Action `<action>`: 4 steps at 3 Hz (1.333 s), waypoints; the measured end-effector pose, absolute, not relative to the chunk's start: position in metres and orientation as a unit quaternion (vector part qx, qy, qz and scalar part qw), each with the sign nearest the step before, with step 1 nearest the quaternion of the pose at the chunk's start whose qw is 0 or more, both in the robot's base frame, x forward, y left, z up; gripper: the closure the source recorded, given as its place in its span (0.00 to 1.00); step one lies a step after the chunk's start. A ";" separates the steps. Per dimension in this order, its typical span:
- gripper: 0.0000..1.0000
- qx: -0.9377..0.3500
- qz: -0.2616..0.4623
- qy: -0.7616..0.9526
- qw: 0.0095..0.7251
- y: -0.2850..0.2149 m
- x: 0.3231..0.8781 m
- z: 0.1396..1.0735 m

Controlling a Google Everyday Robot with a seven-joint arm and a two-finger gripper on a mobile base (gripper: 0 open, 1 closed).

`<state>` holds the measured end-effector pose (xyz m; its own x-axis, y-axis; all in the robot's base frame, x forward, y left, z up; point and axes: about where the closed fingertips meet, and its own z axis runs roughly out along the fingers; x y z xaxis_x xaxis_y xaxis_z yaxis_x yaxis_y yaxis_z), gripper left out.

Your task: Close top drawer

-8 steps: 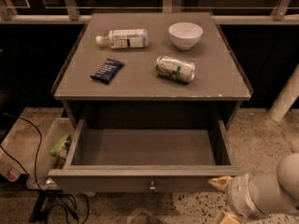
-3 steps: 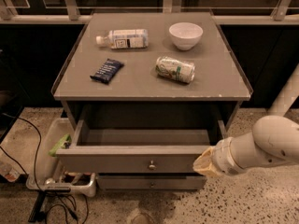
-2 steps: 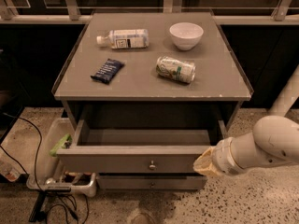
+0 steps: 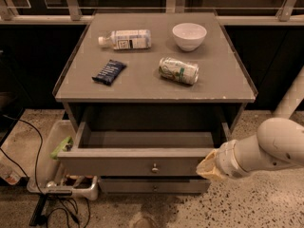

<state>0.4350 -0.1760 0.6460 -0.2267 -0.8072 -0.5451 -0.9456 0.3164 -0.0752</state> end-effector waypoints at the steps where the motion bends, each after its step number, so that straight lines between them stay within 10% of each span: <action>1: 0.12 -0.561 0.135 0.769 0.274 -0.179 0.447 0.645; 2: 0.00 -0.560 0.131 0.768 0.284 -0.179 0.451 0.646; 4: 0.19 -0.558 0.114 0.757 0.320 -0.181 0.488 0.657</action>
Offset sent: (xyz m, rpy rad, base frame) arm 0.0872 -0.0255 0.0270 0.0563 -0.2554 -0.0838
